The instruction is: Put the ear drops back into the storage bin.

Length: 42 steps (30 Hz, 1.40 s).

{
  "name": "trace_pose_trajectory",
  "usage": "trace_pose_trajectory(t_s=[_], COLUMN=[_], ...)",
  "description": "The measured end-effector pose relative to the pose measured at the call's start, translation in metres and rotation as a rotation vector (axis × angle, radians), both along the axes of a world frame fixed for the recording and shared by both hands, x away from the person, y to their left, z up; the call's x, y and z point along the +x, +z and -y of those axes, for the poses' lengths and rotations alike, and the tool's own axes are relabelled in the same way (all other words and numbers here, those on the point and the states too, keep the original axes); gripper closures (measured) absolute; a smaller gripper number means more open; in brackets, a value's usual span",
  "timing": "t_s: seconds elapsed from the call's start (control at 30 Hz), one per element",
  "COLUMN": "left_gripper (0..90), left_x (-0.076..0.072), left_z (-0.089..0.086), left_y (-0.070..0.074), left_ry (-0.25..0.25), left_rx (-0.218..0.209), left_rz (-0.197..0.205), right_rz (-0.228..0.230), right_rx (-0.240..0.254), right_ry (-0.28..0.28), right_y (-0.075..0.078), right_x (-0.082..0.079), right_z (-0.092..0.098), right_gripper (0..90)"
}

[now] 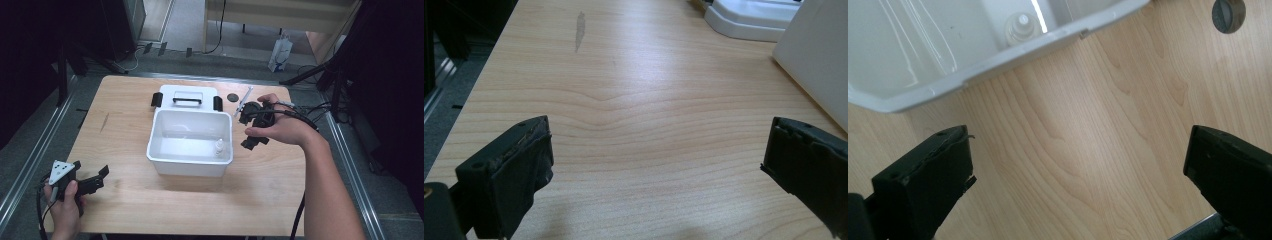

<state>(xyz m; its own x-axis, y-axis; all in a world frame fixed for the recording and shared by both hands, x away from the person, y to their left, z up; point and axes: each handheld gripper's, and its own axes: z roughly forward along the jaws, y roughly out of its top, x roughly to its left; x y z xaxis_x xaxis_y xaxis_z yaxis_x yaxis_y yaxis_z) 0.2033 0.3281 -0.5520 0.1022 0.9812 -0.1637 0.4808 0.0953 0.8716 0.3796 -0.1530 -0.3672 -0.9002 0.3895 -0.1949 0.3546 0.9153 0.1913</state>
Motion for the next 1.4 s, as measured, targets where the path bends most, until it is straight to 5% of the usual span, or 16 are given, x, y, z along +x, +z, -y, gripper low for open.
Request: trace_pose_trajectory(t_s=[0.47, 0.97, 1.4], left_gripper=[0.3, 0.3, 0.3], left_x=[0.0, 0.0, 0.0], left_z=[0.0, 0.001, 0.002], left_y=[0.0, 0.0, 0.0], left_ry=[-0.001, 0.001, -0.002], left_rx=[0.005, 0.006, 0.015], left_rz=[-0.001, 0.001, 0.0], right_rz=[0.014, 0.064, 0.176], right_rx=[0.041, 0.074, 0.231], right_ry=[-0.081, -0.176, -0.324], right_y=[-0.012, -0.045, -0.078], right_x=[-0.009, -0.024, -0.049], right_z=[0.047, 0.091, 0.138], right_gripper=[0.0, 0.0, 0.0])
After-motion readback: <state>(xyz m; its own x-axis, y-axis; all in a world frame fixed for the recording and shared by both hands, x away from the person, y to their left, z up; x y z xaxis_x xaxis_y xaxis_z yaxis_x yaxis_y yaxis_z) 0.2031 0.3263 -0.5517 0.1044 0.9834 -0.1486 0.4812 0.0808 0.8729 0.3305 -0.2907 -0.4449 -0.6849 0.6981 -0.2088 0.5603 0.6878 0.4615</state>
